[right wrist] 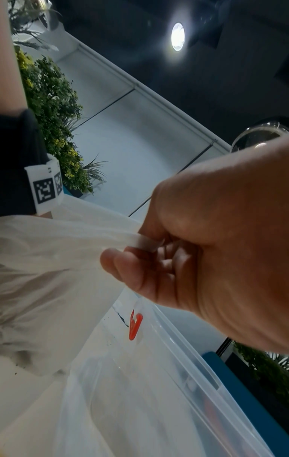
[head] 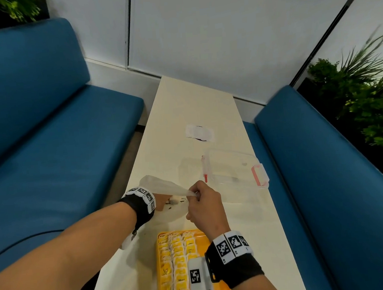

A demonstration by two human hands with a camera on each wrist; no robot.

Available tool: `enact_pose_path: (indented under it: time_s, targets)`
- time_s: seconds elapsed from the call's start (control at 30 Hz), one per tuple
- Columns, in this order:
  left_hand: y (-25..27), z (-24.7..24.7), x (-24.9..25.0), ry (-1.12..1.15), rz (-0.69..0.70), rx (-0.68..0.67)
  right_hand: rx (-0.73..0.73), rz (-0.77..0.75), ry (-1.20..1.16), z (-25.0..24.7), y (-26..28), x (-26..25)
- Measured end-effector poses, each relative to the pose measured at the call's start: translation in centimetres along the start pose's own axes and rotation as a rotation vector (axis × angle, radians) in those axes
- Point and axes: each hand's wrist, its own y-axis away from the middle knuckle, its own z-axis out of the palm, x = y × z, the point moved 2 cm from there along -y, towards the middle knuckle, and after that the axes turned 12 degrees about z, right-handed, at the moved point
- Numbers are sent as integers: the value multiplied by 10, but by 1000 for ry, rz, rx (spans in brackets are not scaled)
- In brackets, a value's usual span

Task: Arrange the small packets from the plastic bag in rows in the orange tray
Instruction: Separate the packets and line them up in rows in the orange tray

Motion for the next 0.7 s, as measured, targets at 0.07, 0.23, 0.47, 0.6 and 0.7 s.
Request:
enact_pose_path:
  time_s: [0.07, 0.23, 0.47, 0.6, 0.7]
  targets:
    - [-5, 1, -6, 59, -3, 94, 0, 29, -39, -1, -1, 1]
    - [3, -12, 11, 307, -37, 160, 7, 78, -105, 0, -5, 1]
    - [22, -33, 26, 363, -49, 214, 33, 129, -178, 0, -10, -1]
    - [42, -41, 29, 430, 78, 347, 66, 134, -172, -2, -15, -3]
    - [54, -42, 25, 891, 104, 495, 88, 132, -159, 1, -20, -2]
